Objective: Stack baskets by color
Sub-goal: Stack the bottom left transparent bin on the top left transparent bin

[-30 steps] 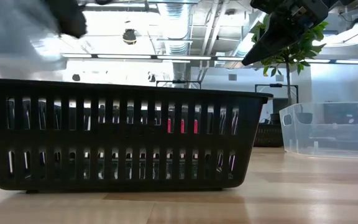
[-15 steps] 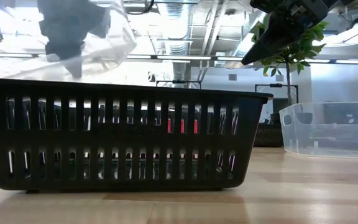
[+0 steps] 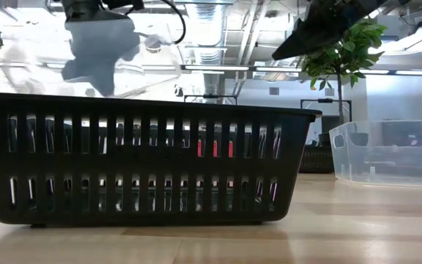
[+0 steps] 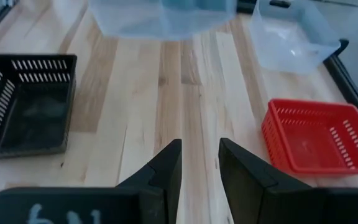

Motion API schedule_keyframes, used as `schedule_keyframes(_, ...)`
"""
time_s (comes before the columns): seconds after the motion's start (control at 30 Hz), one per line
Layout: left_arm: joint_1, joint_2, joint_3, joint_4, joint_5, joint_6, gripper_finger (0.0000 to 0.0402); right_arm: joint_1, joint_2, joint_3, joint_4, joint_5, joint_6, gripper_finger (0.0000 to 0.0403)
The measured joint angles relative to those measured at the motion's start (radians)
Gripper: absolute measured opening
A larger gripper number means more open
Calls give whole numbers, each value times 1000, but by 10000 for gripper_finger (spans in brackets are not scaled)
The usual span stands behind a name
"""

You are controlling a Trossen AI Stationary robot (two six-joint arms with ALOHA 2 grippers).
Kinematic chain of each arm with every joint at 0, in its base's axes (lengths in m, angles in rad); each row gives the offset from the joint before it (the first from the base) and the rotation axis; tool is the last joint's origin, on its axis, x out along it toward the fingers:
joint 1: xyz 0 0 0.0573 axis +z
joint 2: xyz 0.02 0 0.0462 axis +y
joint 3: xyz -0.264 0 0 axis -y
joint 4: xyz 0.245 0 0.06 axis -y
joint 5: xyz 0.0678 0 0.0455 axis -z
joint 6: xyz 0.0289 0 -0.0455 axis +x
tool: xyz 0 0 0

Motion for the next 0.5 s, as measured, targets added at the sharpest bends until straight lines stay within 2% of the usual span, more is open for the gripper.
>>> schedule_keyframes(0.3, 129, 0, 0, 47, 83, -52, 0, -47, 0, 0, 60, 0, 1, 127)
schedule_keyframes(0.5, 177, 0, 0, 94, -24, -78, 0, -84, 34, 0, 244, 0, -34, 127)
